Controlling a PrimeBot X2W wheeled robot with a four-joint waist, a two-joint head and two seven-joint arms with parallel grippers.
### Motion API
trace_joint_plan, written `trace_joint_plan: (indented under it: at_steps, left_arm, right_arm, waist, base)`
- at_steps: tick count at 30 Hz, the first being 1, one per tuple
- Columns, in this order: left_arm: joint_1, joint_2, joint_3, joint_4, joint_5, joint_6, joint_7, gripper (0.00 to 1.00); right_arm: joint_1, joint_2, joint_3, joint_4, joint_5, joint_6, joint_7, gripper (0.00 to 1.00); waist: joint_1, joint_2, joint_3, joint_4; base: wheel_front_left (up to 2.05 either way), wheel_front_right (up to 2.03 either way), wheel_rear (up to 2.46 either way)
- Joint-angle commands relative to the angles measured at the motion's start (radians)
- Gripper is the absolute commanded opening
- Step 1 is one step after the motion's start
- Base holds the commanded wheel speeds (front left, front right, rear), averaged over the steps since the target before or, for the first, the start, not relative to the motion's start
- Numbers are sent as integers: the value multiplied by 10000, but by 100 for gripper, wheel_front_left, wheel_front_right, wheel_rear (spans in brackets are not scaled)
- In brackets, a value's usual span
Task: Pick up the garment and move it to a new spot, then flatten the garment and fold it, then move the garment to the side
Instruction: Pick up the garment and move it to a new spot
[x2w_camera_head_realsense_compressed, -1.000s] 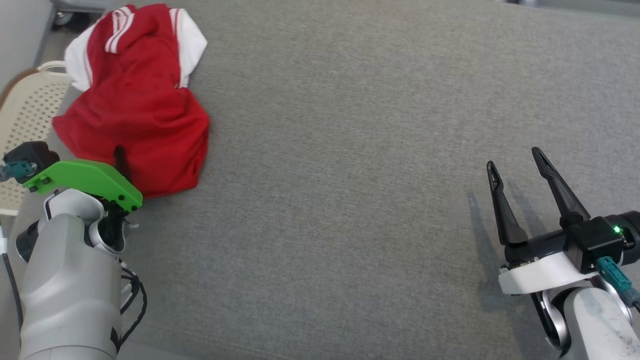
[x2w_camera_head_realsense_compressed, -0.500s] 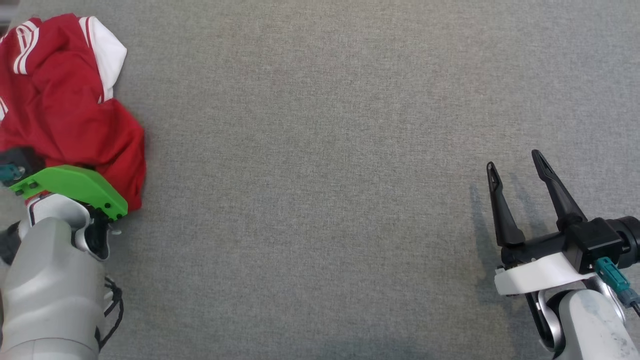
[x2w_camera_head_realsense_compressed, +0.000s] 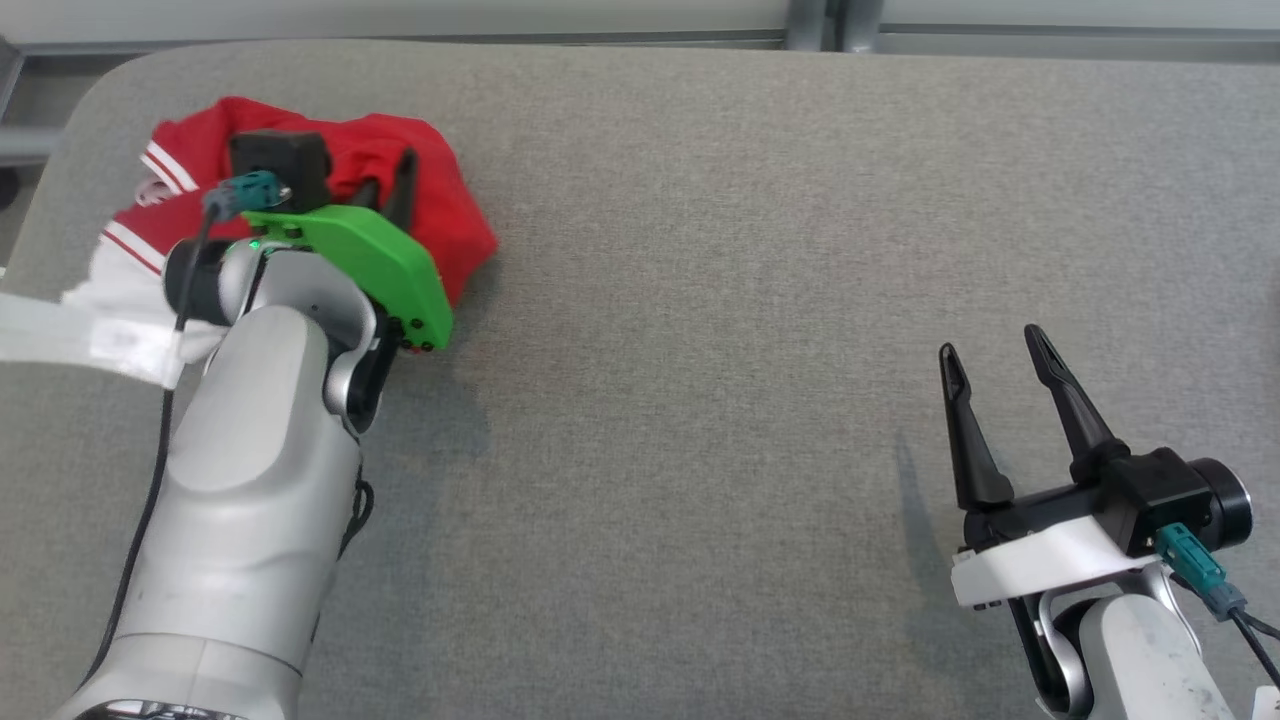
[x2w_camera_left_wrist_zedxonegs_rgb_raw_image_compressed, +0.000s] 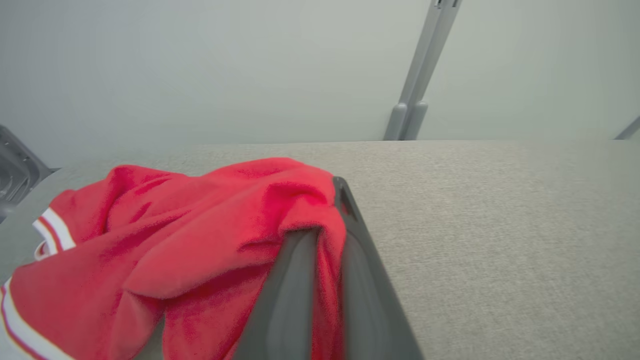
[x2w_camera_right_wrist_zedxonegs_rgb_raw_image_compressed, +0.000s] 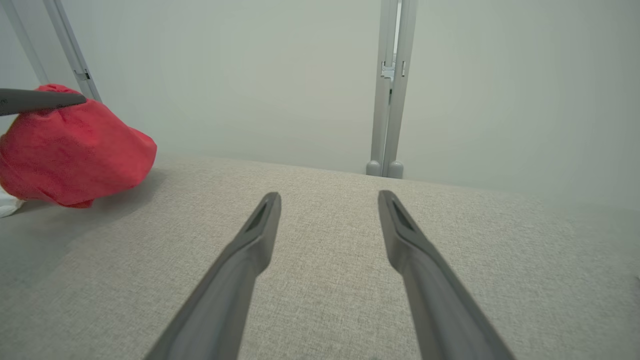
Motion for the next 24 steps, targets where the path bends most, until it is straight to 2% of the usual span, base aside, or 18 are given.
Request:
trace_joint_plan:
  at_steps: [1,8,14,15,20,24]
  left_arm:
    - [241,13,-320,-549,-166,-26,200,0]
    - [880,-228,-1818,-3474,-662,-30,1560,0]
    - [1550,-528,-3175,-5146,-933,219,2348,0]
    - [1550,-528,-3175,-5146,-933,219,2348,0]
    - [2009,-557,-4897,-6026,-1509,747,2519,0]
    - [2261,-539,-6116,-6212,-1907,1237,2429,0]
  right_arm:
    - [99,36,2,22,74,-14,-31,100]
    - [104,103,-12,-19,469,-14,-33,100]
    - [37,108,-246,-85,777,-14,-33,100]
    - [37,108,-246,-85,777,-14,-33,100]
    - [22,107,-299,-129,995,-14,-31,100]
    - [128,111,-380,-134,1132,-13,-33,100]
  waist:
    - [-1,77,-566,-768]
    - [-1,77,-869,-2255]
    - [-1,77,-833,-3498]
    - [-1,77,-833,-3498]
    - [-1,77,-588,-4259]
    - [-1,77,-412,-4506]
  base:
    - [0,0,0]
    - [0,0,0]
    - [0,0,0]
    - [0,0,0]
    - [0,0,0]
    - [0,0,0]
